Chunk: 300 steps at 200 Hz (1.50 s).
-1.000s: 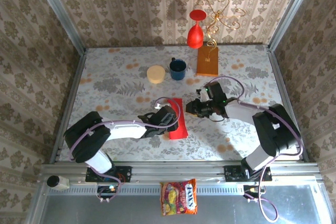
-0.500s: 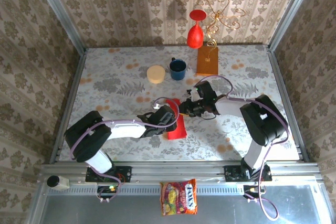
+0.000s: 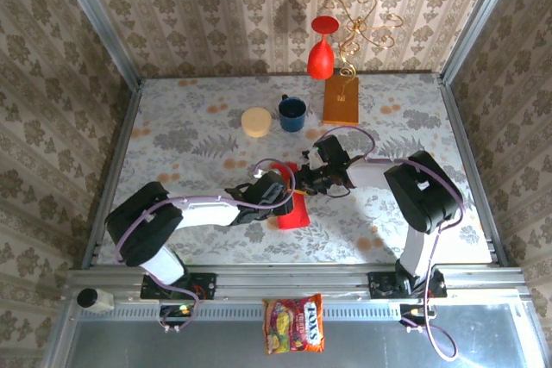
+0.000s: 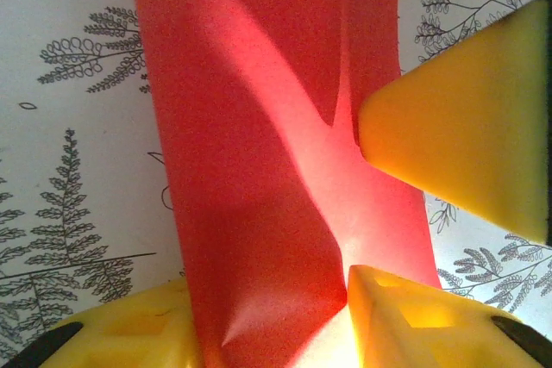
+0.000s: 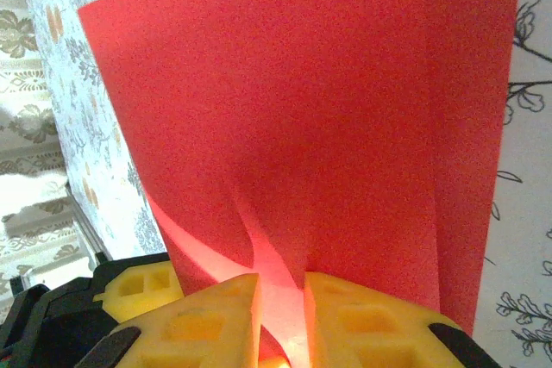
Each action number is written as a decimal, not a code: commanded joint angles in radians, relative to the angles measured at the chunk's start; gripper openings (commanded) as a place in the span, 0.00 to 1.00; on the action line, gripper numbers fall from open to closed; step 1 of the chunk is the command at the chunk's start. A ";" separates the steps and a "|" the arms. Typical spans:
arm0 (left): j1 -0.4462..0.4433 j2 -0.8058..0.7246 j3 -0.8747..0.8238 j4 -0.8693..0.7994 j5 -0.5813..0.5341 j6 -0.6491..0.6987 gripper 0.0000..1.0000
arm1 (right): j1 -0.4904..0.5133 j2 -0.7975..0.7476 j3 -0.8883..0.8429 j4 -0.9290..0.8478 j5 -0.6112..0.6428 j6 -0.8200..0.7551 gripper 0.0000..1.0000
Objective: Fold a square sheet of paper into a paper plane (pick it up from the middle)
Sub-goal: First fold the square sheet of paper in half at the center of the table.
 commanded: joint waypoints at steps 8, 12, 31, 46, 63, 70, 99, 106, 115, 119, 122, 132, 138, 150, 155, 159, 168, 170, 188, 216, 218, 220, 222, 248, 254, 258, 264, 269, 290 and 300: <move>0.023 -0.038 0.013 -0.030 0.014 0.030 0.50 | 0.001 0.012 -0.018 0.011 0.012 0.014 0.20; 0.026 -0.045 0.012 -0.032 0.014 0.031 0.51 | 0.002 0.012 -0.019 0.011 0.013 0.013 0.20; 0.047 -0.075 0.013 -0.045 0.010 0.045 0.58 | 0.001 0.013 -0.022 0.012 0.014 0.015 0.20; 0.070 -0.095 0.013 -0.061 0.006 0.065 0.61 | 0.001 0.014 -0.026 0.011 0.013 0.014 0.20; 0.098 -0.106 0.017 -0.080 0.011 0.088 0.61 | 0.000 0.011 -0.029 0.011 0.013 0.014 0.20; 0.108 -0.107 0.017 -0.087 0.014 0.096 0.61 | 0.000 0.012 -0.029 0.010 0.013 0.012 0.20; 0.133 -0.101 0.031 -0.108 0.029 0.146 0.61 | 0.000 0.007 -0.024 0.009 0.010 0.012 0.20; 0.135 -0.097 0.040 -0.121 0.025 0.161 0.61 | 0.000 0.006 -0.023 0.008 0.009 0.013 0.20; 0.136 -0.090 0.049 -0.134 0.020 0.176 0.61 | 0.000 0.005 -0.022 0.009 0.008 0.013 0.20; 0.138 -0.085 0.052 -0.138 0.018 0.183 0.61 | -0.001 0.004 -0.021 0.008 0.008 0.013 0.20; 0.138 -0.082 0.054 -0.142 0.018 0.187 0.61 | 0.000 0.003 -0.021 0.008 0.007 0.014 0.20; 0.139 -0.075 0.058 -0.148 0.013 0.197 0.61 | -0.001 0.000 -0.021 0.009 0.005 0.014 0.20; 0.141 -0.068 0.059 -0.149 0.013 0.201 0.61 | 0.000 -0.003 -0.022 0.007 0.005 0.014 0.20; 0.143 -0.056 0.058 -0.146 0.013 0.203 0.61 | -0.001 -0.008 -0.021 0.007 0.004 0.014 0.20; 0.144 -0.051 0.059 -0.144 0.013 0.204 0.61 | 0.001 -0.010 -0.022 0.007 0.001 0.015 0.20; 0.144 -0.046 0.060 -0.145 0.013 0.208 0.61 | 0.001 -0.012 -0.022 0.007 0.001 0.015 0.21; 0.146 -0.036 0.061 -0.144 0.011 0.211 0.60 | 0.000 -0.017 -0.021 0.007 0.000 0.015 0.21; 0.145 -0.033 0.060 -0.145 0.010 0.212 0.61 | 0.000 -0.019 -0.021 0.007 -0.001 0.015 0.21; 0.147 -0.018 0.058 -0.146 0.006 0.213 0.60 | 0.001 -0.035 -0.019 0.006 -0.007 0.017 0.22; 0.147 -0.006 0.047 -0.139 -0.002 0.207 0.60 | -0.001 -0.076 -0.019 -0.006 -0.015 0.014 0.26; 0.147 -0.006 0.045 -0.139 -0.004 0.206 0.60 | -0.002 -0.081 -0.019 -0.006 -0.015 0.015 0.27; 0.147 -0.006 0.045 -0.139 -0.004 0.206 0.60 | -0.002 -0.085 -0.020 -0.008 -0.015 0.014 0.28; 0.147 -0.005 0.045 -0.139 -0.004 0.206 0.60 | -0.001 -0.087 -0.020 -0.009 -0.015 0.014 0.29; 0.148 -0.002 0.042 -0.138 -0.007 0.205 0.60 | -0.017 -0.151 -0.026 -0.036 -0.005 0.002 0.38; 0.147 -0.002 0.043 -0.138 -0.007 0.206 0.59 | -0.023 -0.164 -0.025 -0.048 0.001 -0.006 0.40; 0.147 0.000 0.044 -0.137 -0.007 0.207 0.60 | -0.027 -0.171 -0.026 -0.057 0.004 -0.012 0.41; 0.147 0.000 0.043 -0.137 -0.007 0.207 0.59 | -0.033 -0.180 -0.029 -0.066 0.010 -0.018 0.42; 0.147 0.000 0.044 -0.138 -0.008 0.207 0.60 | -0.038 -0.188 -0.030 -0.073 0.016 -0.024 0.44; 0.147 0.001 0.045 -0.139 -0.008 0.208 0.60 | -0.059 -0.193 -0.043 -0.092 0.025 -0.039 0.54; 0.147 0.001 0.046 -0.139 -0.007 0.209 0.60 | -0.063 -0.186 -0.051 -0.089 0.018 -0.042 0.57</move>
